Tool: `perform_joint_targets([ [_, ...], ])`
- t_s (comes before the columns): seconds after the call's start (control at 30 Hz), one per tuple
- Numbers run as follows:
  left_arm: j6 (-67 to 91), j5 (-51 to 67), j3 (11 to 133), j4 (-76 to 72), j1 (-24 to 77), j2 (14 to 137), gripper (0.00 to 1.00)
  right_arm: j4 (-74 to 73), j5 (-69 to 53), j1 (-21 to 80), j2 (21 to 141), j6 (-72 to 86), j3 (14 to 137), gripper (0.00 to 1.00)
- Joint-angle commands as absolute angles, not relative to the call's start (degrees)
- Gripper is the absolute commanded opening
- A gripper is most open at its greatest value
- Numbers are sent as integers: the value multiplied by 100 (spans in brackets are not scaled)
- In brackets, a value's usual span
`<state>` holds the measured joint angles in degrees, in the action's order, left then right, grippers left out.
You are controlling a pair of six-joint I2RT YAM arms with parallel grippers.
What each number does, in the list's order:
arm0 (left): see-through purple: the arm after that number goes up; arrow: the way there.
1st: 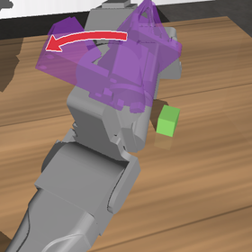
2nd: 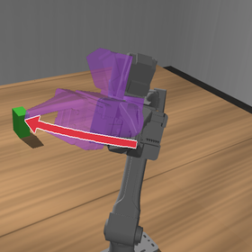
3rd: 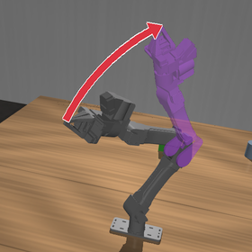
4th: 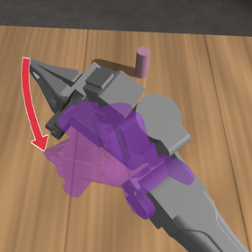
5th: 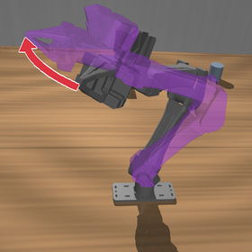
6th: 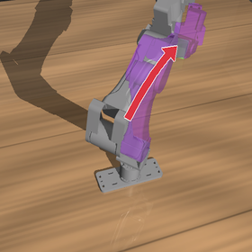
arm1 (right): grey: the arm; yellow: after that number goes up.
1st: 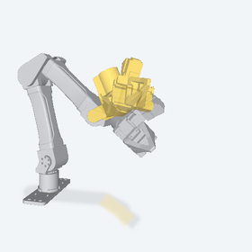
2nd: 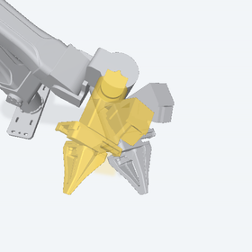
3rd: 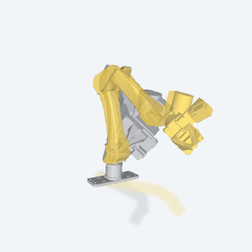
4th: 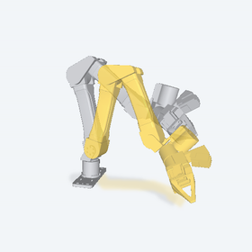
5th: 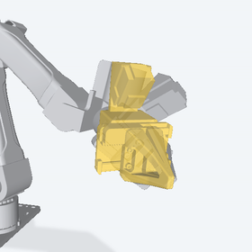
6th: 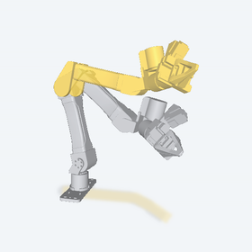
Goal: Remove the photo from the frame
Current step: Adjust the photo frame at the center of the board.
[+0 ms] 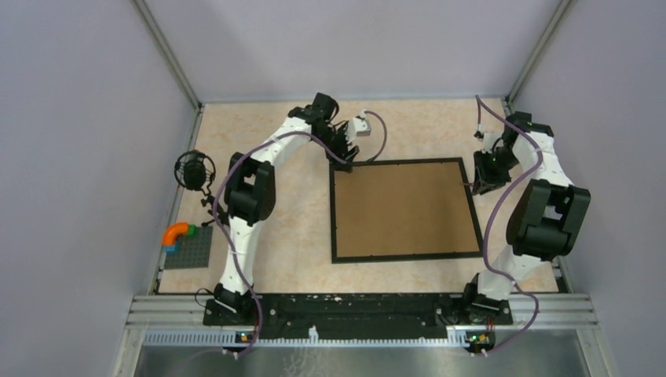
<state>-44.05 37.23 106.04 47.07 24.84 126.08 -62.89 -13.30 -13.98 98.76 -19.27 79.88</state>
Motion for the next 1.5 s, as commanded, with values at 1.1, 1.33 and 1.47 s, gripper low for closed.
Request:
perform_joint_targets([
  [1.1, -2761, 2566, 7377, 4177, 2349, 11624, 9, -5432, -267, -265, 11488, -1607, 9014, 0],
  [1.33, -2361, 2566, 7004, 4051, 2294, 11349, 9, -5592, -202, 485, 12986, -1624, 11508, 0],
  [1.47, -2281, 2876, 6731, 4060, 2306, 11131, 9, -5920, -296, 783, 13989, -1666, 13245, 0],
])
